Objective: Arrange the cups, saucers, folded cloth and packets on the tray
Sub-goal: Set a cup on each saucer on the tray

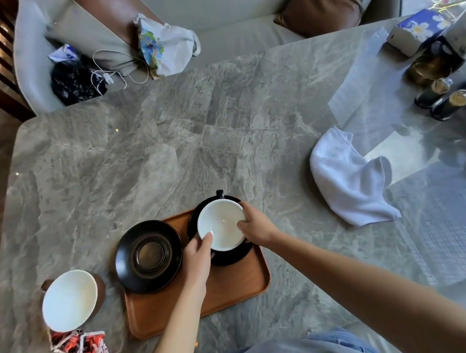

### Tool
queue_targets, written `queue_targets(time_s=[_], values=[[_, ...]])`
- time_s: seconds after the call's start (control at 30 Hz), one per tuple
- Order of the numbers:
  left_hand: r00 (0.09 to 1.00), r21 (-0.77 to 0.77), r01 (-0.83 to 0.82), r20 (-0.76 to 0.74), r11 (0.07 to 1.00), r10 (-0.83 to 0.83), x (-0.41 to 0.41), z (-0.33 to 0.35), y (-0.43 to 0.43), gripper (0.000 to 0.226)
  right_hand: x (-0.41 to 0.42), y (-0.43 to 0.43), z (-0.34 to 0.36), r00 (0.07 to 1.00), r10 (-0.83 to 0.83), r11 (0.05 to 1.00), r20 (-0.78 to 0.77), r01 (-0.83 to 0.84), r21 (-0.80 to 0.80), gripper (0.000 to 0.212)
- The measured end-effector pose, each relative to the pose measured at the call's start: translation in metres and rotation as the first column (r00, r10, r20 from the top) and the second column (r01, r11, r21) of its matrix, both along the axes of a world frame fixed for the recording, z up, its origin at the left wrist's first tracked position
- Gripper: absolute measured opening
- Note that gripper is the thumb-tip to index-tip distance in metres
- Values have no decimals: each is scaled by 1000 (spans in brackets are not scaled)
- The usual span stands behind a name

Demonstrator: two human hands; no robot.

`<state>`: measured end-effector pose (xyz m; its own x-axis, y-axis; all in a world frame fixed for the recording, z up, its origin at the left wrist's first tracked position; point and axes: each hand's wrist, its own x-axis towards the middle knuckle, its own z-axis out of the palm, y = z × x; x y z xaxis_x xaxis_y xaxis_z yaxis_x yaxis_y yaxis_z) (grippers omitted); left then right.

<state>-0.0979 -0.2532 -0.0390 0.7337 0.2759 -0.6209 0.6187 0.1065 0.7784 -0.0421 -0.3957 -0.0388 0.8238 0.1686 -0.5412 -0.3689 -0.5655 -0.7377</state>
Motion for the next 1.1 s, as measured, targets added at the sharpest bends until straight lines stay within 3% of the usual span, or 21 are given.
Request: queue_targets(time_s=[0.5,0.87,1.1], values=[[998,83,28,63,996,-33,-7,-7,8,16,2,1,-1,997,55,998,55,-53,-34,49],[998,17,17,55,1000,-18,-12,-9,12,22,2,1,-6,993,61,997,103,-56,-51,26],[996,65,47,78,997,-52,-13,-9,11,12,1,3,-6,990,41,995,133,-28,-95,27]])
